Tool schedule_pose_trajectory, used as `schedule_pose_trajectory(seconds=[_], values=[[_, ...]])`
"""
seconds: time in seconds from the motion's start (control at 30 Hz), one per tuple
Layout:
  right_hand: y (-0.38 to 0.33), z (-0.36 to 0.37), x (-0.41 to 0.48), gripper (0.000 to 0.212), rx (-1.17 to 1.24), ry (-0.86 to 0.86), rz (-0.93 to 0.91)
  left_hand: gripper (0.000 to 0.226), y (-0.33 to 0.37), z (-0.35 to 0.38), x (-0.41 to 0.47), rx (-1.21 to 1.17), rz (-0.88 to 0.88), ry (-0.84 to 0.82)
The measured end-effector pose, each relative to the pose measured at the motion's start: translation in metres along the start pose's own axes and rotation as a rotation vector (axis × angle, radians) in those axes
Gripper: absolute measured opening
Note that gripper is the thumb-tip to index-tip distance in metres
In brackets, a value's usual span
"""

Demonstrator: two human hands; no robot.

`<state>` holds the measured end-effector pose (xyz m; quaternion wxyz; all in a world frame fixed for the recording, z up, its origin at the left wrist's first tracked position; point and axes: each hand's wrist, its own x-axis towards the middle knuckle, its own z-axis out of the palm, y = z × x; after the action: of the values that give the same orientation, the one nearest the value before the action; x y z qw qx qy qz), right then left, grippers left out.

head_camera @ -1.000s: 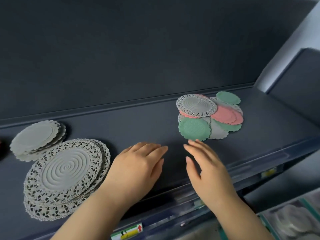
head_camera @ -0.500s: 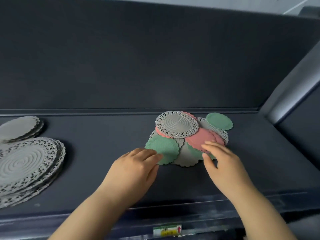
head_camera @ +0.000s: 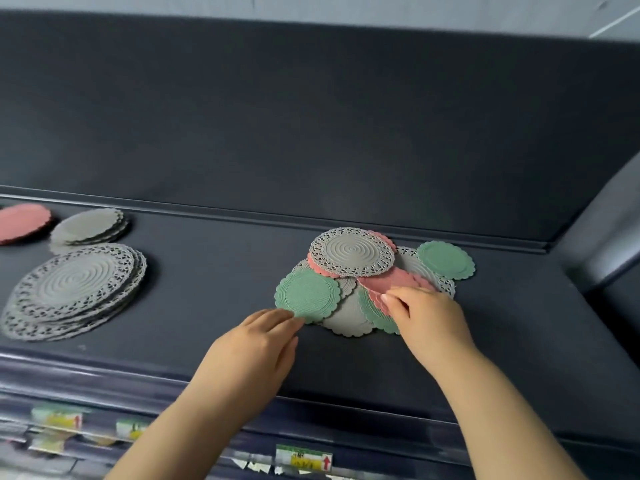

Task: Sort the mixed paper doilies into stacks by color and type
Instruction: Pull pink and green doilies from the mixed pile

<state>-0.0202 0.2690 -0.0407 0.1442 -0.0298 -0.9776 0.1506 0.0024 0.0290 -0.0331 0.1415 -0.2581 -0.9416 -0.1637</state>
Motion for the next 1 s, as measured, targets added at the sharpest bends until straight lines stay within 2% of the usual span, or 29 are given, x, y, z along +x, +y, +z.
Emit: schedule_pose_trajectory(seconds=[0.1, 0.33, 0.5, 0.6, 0.67, 0.7, 0.77, 0.9, 1.0], values=[[0.001, -0.009, -0.01, 0.032, -0.088, 0.036, -0.054, 0.025, 0.003, 0.001, 0.001, -0.002, -0.017, -0.001], [0.001, -0.015, -0.043, 0.024, -0.119, 0.098, -0.065, 0.026, 0.015, 0.019, 0.021, -0.011, 0.009, 0.031], [0.0, -0.018, -0.046, 0.032, -0.12, 0.189, -0.066, 0.043, 0.008, 0.039, 0.038, 0.122, -0.194, -0.196], [0.001, -0.016, -0.047, 0.031, -0.108, 0.223, -0.068, 0.033, 0.004, 0.038, 0.042, 0.161, -0.169, -0.18], [0.0, -0.015, -0.049, 0.029, -0.095, 0.238, -0.082, 0.021, 0.007, 0.034, 0.043, 0.231, -0.135, -0.234], [0.0, -0.014, -0.051, 0.026, -0.085, 0.238, -0.091, 0.013, 0.01, 0.032, 0.044, 0.294, -0.131, -0.275], [-0.001, -0.013, -0.055, 0.019, -0.071, 0.205, -0.102, 0.018, 0.016, 0.031, 0.042, 0.344, -0.165, -0.314], [-0.005, -0.01, -0.057, 0.024, -0.111, 0.077, -0.058, 0.019, 0.016, 0.03, 0.035, 0.289, -0.215, -0.229], [-0.007, -0.01, -0.056, 0.011, -0.084, 0.104, -0.057, 0.017, 0.008, 0.026, 0.031, 0.265, -0.173, -0.199]])
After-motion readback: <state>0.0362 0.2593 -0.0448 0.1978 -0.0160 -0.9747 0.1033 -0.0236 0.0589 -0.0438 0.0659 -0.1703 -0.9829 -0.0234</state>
